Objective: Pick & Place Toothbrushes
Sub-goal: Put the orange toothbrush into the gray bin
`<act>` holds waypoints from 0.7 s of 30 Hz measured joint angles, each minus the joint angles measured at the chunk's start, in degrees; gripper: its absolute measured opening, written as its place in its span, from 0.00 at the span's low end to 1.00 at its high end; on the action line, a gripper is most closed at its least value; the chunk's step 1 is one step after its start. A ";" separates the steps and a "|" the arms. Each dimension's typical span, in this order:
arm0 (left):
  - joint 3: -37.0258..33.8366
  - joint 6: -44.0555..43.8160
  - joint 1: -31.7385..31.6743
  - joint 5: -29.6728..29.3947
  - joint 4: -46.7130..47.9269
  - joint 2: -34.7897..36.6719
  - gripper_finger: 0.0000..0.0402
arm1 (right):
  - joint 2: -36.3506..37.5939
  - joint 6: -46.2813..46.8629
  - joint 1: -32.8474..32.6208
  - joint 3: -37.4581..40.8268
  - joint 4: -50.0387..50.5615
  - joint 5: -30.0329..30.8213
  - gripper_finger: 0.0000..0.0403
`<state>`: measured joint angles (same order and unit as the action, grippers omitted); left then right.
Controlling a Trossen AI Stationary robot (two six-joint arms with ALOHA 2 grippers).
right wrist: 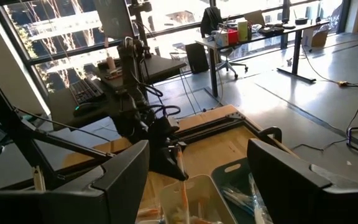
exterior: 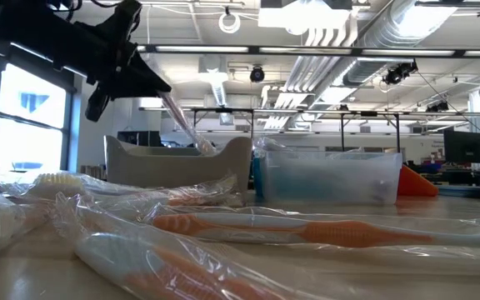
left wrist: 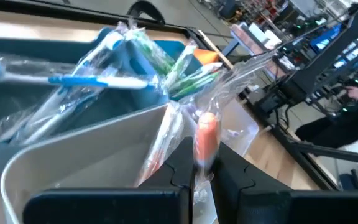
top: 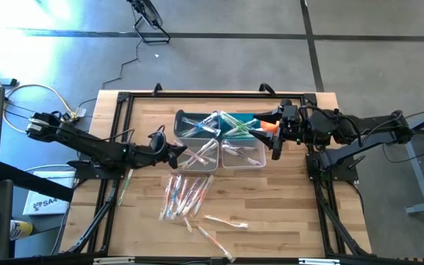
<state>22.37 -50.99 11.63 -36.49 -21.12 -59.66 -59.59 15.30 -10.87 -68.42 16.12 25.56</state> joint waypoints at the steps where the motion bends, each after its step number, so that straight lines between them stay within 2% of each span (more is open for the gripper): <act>1: 0.00 -0.72 0.63 -0.70 -0.43 -0.93 0.05 | 0.01 -0.05 0.00 0.00 0.00 0.00 0.66; 9: 0.02 -3.40 4.50 -7.80 -3.85 -6.98 0.05 | 0.00 -0.08 0.01 0.00 0.07 -0.15 0.66; 21: 0.09 -4.80 4.51 -4.63 -8.29 -11.52 0.07 | 0.00 -0.07 0.00 0.00 0.52 -0.18 0.66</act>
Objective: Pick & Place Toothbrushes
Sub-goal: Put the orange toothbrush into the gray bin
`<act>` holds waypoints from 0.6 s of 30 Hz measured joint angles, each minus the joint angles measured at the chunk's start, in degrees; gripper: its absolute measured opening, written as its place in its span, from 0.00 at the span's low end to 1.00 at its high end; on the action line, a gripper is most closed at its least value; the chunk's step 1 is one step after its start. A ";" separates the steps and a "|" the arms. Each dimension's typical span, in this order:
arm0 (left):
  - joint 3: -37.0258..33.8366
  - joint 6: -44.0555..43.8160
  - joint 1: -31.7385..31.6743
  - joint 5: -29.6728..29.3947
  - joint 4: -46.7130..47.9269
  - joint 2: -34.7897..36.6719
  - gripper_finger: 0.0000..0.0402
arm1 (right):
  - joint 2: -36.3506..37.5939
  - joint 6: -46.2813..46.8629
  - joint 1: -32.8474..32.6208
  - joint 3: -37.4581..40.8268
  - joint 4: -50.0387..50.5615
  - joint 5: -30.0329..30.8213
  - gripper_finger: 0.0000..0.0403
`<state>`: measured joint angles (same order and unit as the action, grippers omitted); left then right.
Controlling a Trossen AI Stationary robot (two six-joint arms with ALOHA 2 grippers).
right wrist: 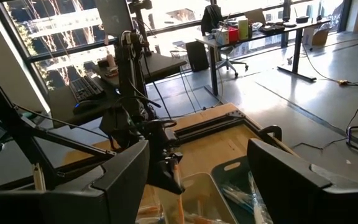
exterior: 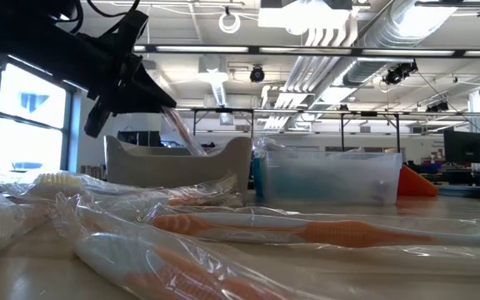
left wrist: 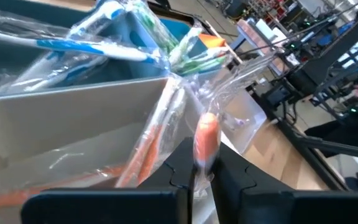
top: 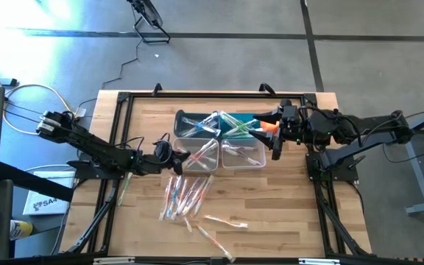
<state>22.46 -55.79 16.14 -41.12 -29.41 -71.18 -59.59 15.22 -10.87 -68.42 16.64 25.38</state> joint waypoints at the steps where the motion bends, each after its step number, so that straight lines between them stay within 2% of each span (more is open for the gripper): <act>1: 0.02 -0.01 0.00 0.29 0.10 0.00 0.08 | 0.00 0.00 0.00 0.00 0.00 -0.01 0.66; 12: 0.02 -0.02 0.00 1.63 0.85 0.00 0.24 | 0.00 -0.02 0.02 0.00 -0.02 -0.02 0.66; 18: 0.02 1.62 0.00 1.91 0.82 0.00 0.39 | 0.00 -0.02 0.00 0.00 -0.02 -0.02 0.66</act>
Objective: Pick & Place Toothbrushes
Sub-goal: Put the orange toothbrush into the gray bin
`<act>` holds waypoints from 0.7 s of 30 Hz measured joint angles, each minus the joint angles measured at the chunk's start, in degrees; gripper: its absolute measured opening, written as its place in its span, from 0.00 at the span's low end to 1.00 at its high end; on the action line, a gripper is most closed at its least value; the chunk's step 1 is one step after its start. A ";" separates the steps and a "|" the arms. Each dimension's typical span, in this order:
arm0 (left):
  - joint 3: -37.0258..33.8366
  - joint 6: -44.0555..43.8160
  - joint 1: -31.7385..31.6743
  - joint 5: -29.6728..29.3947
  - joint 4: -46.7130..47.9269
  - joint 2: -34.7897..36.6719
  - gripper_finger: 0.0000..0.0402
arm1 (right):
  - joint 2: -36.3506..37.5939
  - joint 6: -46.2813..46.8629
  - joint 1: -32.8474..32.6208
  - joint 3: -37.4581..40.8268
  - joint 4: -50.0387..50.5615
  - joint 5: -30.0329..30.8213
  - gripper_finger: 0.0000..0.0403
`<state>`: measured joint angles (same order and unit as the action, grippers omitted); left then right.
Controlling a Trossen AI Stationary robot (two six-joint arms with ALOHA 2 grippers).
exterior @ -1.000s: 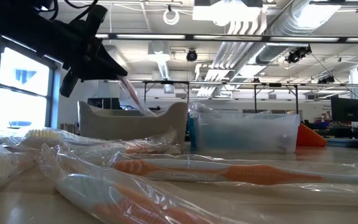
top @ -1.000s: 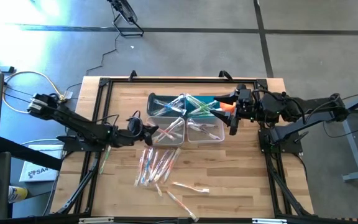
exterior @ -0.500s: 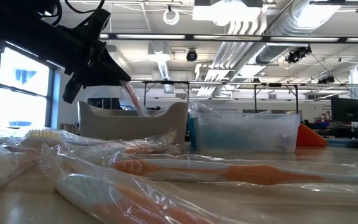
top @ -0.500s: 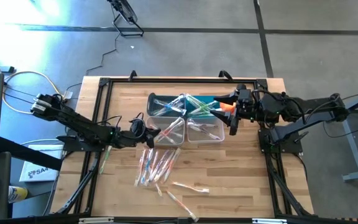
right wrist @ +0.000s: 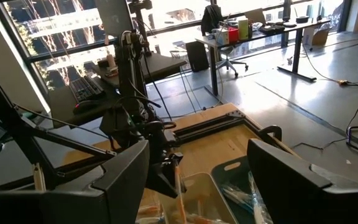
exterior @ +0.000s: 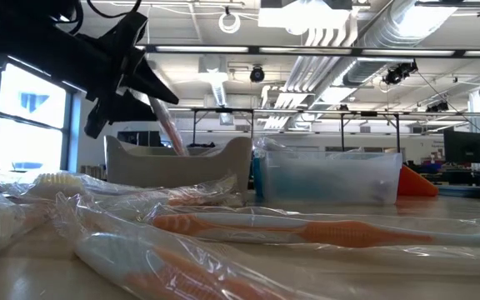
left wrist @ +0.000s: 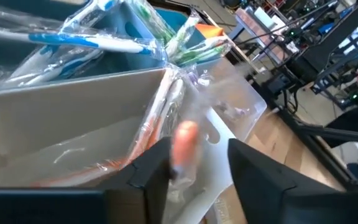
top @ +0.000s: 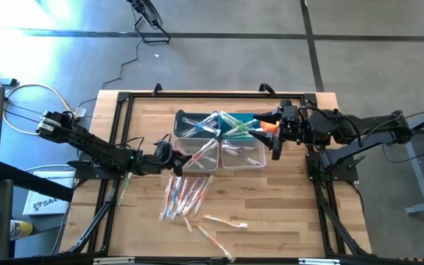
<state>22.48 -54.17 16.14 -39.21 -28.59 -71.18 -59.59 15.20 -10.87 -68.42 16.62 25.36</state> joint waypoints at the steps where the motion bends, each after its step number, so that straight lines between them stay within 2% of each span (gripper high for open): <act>1: -0.02 0.94 0.00 -0.36 -0.12 0.02 0.42 | 0.00 0.00 0.02 0.00 0.00 0.00 0.66; 5: -0.02 7.27 -0.02 -4.15 -1.25 0.63 0.51 | 0.00 0.00 0.01 0.00 0.00 0.00 0.66; 8: -0.02 17.88 -0.06 -6.51 -2.73 0.63 0.54 | 0.00 0.00 0.00 0.00 0.00 0.00 0.66; 11: -0.02 26.81 -0.04 -6.22 -4.81 0.63 0.55 | 0.00 0.00 0.00 0.00 0.00 -0.02 0.66; 16: 0.08 34.87 0.00 -6.21 -5.83 0.63 0.55 | 0.00 0.00 0.00 0.00 0.00 -0.02 0.66; 21: 2.96 46.34 -0.04 -10.37 -6.02 1.38 0.55 | 0.00 0.00 0.00 0.00 -0.02 -0.02 0.66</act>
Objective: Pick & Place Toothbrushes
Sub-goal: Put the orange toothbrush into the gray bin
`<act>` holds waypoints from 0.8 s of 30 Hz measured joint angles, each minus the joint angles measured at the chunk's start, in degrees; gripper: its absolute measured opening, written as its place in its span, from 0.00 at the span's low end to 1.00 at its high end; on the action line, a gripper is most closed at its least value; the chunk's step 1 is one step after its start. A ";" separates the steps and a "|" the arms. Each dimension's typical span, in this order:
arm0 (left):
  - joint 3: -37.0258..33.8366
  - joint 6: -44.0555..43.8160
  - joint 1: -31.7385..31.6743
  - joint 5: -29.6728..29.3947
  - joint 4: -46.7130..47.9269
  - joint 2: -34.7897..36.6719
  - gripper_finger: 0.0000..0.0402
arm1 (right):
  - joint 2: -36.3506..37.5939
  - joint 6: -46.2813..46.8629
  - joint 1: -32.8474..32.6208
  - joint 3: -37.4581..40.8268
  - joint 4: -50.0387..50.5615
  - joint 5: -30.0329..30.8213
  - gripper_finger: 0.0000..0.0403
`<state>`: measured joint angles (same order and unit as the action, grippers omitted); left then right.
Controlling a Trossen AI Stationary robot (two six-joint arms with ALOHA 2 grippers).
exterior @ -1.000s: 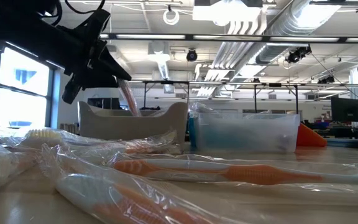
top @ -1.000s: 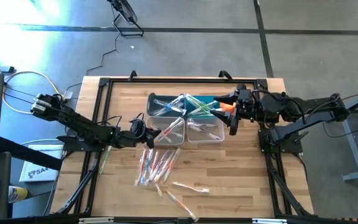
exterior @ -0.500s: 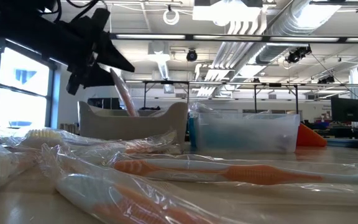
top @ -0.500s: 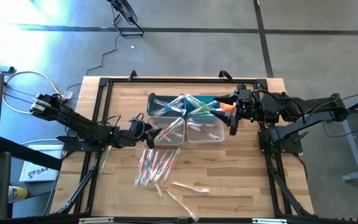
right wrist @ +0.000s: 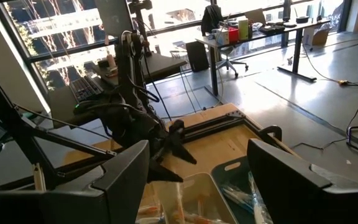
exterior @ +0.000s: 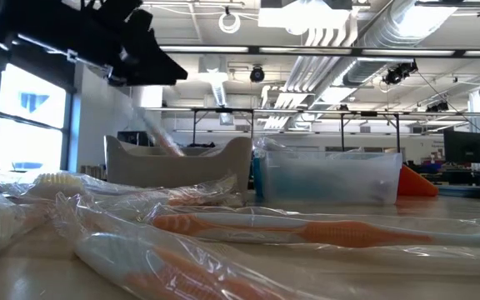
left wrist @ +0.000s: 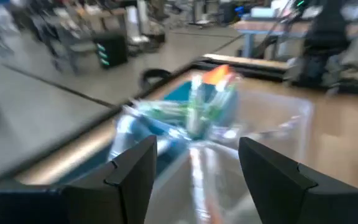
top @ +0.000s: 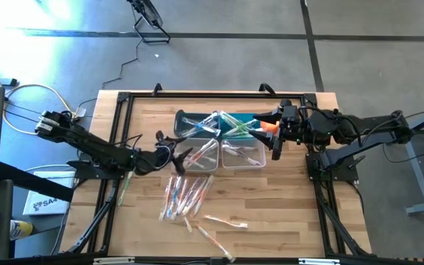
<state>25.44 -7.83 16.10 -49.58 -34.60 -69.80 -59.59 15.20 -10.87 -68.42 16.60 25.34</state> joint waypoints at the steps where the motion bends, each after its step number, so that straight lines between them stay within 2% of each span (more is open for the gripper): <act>1: 0.71 2.86 0.00 -1.57 0.23 0.02 0.54 | 0.00 0.00 0.01 0.00 0.00 0.00 0.66; 5: 4.47 13.34 -0.39 -4.55 0.05 0.33 0.53 | 0.00 0.00 0.01 0.00 -0.02 0.00 0.66; 7: 6.45 15.49 -0.72 -4.86 0.30 0.33 0.53 | 0.00 0.02 0.02 0.00 -0.02 0.00 0.66; 12: 11.30 15.53 -0.72 -4.96 0.48 0.33 0.53 | 0.00 0.00 0.02 0.00 0.00 0.00 0.66; 16: 14.22 13.71 -0.70 -3.07 4.85 0.33 0.52 | 0.00 0.02 0.01 0.00 -0.02 -0.01 0.66; 24: 17.91 4.66 -0.70 3.43 15.81 0.31 0.30 | 0.00 0.01 0.02 0.00 0.00 0.00 0.66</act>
<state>43.35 -3.17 15.40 -46.15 -18.79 -69.49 -59.59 15.21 -10.85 -68.42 16.60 25.34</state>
